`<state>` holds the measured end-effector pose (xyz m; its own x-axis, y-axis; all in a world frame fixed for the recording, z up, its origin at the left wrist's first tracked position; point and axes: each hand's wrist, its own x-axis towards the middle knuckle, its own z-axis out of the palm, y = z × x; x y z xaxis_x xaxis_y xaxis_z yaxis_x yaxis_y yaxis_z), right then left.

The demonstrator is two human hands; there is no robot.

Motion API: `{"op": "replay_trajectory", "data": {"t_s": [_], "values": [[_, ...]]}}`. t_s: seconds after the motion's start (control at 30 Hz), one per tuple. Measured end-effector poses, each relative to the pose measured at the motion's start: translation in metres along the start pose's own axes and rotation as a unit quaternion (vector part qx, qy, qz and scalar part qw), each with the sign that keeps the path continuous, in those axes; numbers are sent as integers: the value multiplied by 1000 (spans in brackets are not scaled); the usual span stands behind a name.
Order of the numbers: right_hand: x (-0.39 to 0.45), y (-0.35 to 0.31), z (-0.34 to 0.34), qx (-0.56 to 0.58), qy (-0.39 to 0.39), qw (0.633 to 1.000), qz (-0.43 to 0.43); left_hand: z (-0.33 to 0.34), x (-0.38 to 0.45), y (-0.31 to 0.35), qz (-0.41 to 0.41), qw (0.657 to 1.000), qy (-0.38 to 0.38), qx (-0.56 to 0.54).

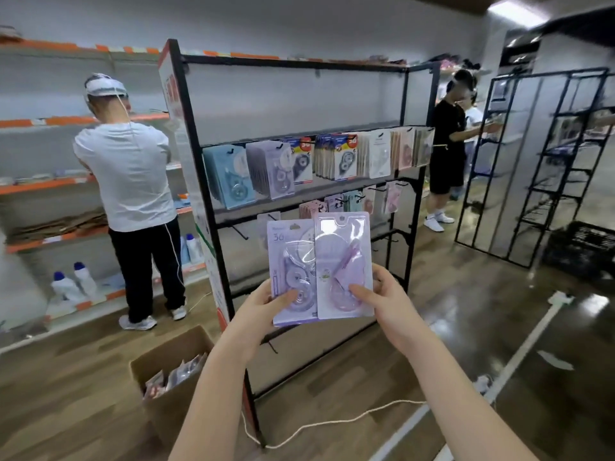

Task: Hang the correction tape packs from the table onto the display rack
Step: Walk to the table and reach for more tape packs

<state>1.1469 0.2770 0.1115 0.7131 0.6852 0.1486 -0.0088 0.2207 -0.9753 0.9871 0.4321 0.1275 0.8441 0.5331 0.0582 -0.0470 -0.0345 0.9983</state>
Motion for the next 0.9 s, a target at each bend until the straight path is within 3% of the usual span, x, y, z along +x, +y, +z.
{"op": "replay_trajectory", "data": {"t_s": [0.23,0.4,0.67,0.9], "values": [[73,32,-36,1,36,999,30,15,90,-33,-39,999,-20,-29],[137,47,-55,8,6,999,44,16,147,-51,-49,998,7,-38],[265,43,-89,35,-49,998,17,26,249,-45,-8,992,125,-22],[356,34,-93,64,-108,992,3,7,324,0,85,961,259,-41]]}}
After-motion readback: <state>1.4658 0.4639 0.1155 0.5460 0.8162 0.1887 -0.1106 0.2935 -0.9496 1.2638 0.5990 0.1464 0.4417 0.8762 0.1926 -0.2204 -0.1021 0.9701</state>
